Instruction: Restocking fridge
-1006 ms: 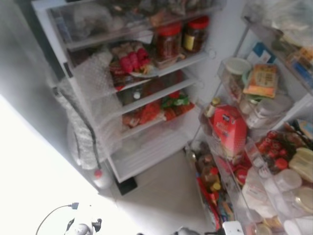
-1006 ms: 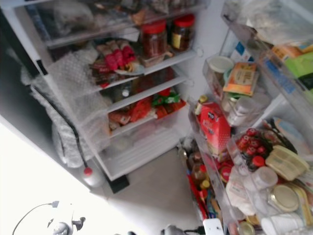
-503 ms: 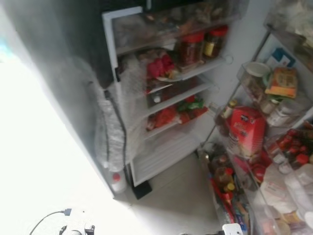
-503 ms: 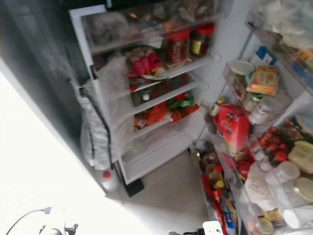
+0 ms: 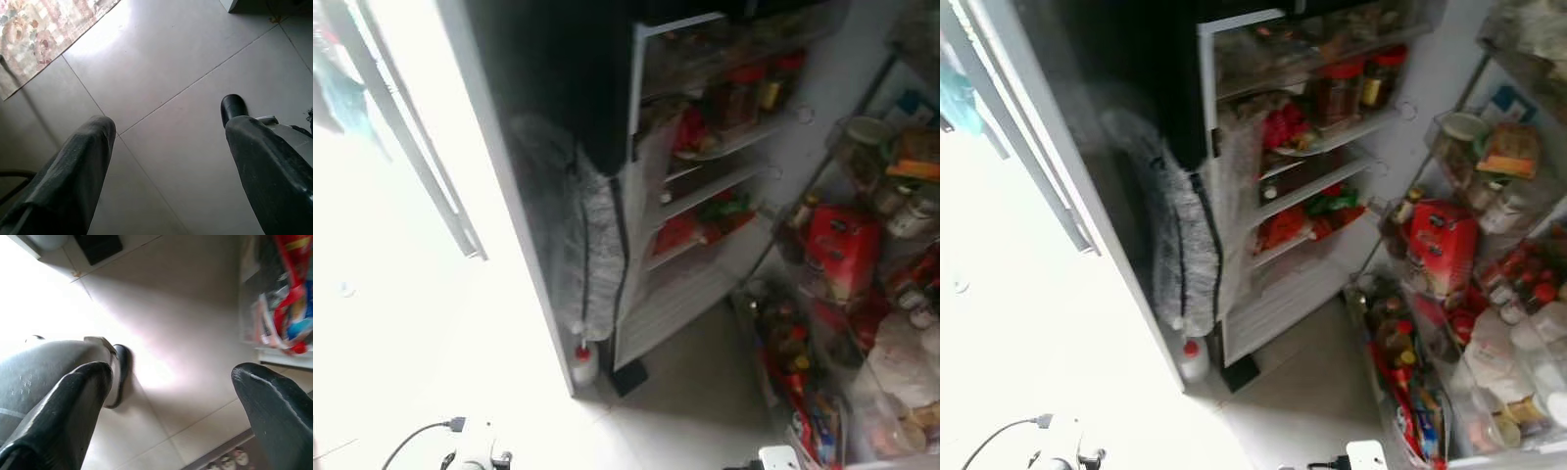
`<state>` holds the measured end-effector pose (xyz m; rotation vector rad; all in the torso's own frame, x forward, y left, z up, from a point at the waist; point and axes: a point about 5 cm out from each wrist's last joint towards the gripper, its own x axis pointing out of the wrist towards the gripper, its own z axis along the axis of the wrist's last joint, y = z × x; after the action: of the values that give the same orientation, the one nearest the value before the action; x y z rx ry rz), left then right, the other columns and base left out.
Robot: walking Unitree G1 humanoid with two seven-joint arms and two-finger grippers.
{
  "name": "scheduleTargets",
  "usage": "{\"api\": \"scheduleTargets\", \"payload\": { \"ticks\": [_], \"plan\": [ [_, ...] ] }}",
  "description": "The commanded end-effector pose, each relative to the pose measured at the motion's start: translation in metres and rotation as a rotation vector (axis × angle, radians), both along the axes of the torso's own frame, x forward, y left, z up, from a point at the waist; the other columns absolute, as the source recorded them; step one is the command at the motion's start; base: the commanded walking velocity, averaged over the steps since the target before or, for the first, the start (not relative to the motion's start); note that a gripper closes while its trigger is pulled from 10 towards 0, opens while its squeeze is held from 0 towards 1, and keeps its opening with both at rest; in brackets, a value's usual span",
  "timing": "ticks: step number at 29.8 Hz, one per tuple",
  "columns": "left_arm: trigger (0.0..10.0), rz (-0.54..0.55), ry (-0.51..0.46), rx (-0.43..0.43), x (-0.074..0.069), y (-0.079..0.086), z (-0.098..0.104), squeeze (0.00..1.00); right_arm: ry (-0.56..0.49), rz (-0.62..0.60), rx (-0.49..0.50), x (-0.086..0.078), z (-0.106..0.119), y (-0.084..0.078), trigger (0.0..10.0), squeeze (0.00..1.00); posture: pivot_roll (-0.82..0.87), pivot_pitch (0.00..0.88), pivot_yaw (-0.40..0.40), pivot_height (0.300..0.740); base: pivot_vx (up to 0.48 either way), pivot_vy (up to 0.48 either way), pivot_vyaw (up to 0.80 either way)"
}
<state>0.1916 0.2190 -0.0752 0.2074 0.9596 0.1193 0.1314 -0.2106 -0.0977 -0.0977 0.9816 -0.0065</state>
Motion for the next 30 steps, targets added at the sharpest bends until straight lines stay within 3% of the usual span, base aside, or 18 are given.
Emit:
{"api": "scheduleTargets", "payload": {
  "ticks": [1,15,30],
  "plan": [
    [10.0,-0.017,0.04,0.013,-0.009,-0.001,-0.005,0.0,0.034,-0.015,0.009,-0.01,-0.004,0.001,10.0,0.0,-0.22,0.149,-0.001,0.74,0.0,0.0,0.0],
    [10.0,-0.028,0.059,0.015,-0.018,0.002,-0.008,0.0,0.038,-0.02,0.011,-0.01,-0.004,0.001,10.0,0.0,-0.22,0.154,0.0,0.74,0.0,0.0,-0.63],
    [10.0,-0.032,0.006,0.013,0.008,-0.017,0.001,0.0,0.035,-0.022,0.013,-0.01,-0.004,0.002,10.0,0.0,-0.22,0.154,0.003,0.74,0.0,0.0,-0.75]
  ]
}}
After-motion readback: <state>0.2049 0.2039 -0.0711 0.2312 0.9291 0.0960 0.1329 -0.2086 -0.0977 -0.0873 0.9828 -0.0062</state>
